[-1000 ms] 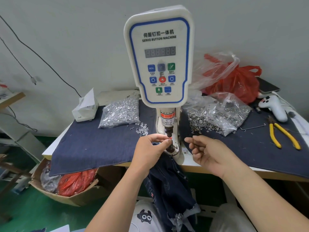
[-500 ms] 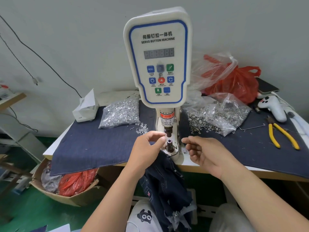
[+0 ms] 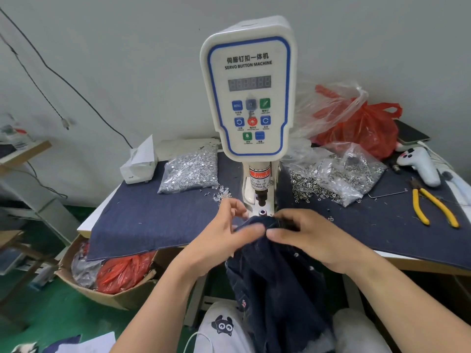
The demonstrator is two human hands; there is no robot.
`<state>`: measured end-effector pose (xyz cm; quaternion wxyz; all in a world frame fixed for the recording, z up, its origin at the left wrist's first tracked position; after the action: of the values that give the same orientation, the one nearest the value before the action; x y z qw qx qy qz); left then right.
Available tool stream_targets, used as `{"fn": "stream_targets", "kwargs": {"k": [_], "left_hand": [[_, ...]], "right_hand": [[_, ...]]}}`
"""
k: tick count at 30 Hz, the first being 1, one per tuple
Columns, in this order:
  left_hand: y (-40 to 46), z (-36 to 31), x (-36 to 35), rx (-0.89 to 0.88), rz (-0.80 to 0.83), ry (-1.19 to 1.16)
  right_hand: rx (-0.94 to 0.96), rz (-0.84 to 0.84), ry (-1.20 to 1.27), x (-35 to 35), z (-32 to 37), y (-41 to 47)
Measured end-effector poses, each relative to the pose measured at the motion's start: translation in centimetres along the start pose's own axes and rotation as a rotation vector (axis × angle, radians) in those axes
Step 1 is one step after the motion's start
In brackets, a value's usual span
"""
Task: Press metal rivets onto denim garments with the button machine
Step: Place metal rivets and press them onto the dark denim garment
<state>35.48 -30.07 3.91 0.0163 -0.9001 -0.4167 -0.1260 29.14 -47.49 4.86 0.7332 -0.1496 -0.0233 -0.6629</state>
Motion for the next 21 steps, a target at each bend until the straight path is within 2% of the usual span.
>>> {"fn": "stream_targets", "kwargs": {"k": [2, 4, 6, 9, 12, 16, 21], "left_hand": [[-1.1, 1.8, -0.8, 0.026, 0.24, 0.262], [-2.2, 4.1, -2.0, 0.111, 0.439, 0.308], [-2.8, 5.0, -1.6, 0.14, 0.382, 0.172], [-2.9, 4.6, 0.8, 0.1, 0.176, -0.047], [-2.6, 3.3, 1.9, 0.09, 0.089, -0.216], [-1.7, 1.8, 2.0, 0.095, 0.023, -0.302], [-0.9, 0.1, 0.1, 0.123, 0.087, -0.313]], "right_hand": [[-0.047, 0.024, 0.271, 0.6, -0.3, -0.3], [-0.133, 0.065, 0.481, 1.1, -0.9, -0.4], [-0.165, 0.08, 0.51, 1.8, -1.1, -0.6], [-0.158, -0.002, 0.411, 3.8, -1.7, -0.5], [-0.191, -0.038, 0.317, 5.1, -2.4, -0.5], [-0.183, -0.015, 0.111, 5.4, -3.3, -0.5], [-0.082, 0.087, -0.104, 3.7, -1.9, -1.2]]}}
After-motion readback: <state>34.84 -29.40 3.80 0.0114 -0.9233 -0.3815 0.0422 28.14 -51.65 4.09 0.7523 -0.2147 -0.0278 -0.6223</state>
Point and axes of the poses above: each hand's wrist, its own y-axis towards the middle knuckle, its own x-axis out of the back of the hand, z = x × y, the point moved 6 cm from there along y, towards the middle knuckle, and after that the axes turned 9 degrees about -x, right-handed, at the moved point
